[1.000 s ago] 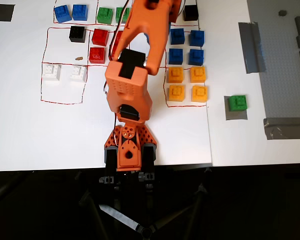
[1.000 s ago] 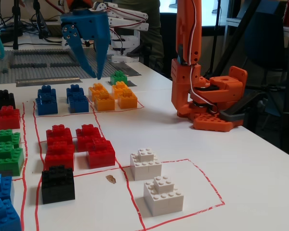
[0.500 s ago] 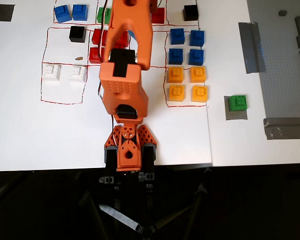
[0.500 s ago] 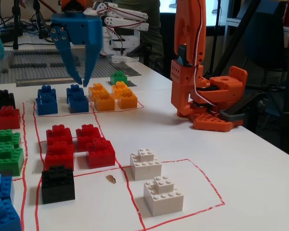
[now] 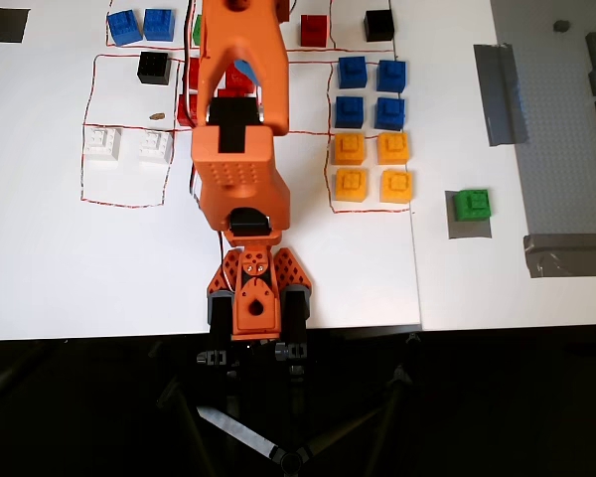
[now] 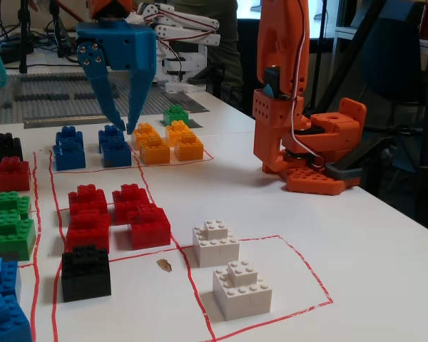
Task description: Grab the block and put it in the grey marker
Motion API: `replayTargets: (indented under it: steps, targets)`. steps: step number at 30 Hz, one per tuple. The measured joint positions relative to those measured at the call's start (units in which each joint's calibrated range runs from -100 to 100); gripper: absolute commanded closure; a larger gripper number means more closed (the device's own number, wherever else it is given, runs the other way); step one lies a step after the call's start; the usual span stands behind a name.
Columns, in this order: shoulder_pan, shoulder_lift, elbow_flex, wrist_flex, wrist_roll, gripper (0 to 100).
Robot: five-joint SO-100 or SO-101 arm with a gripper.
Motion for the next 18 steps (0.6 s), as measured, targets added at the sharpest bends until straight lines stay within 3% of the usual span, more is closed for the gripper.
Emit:
replayTargets:
  steps: [18]
  targets:
    - [-1.9,0.0,-1.0,0.4,0.0,100]
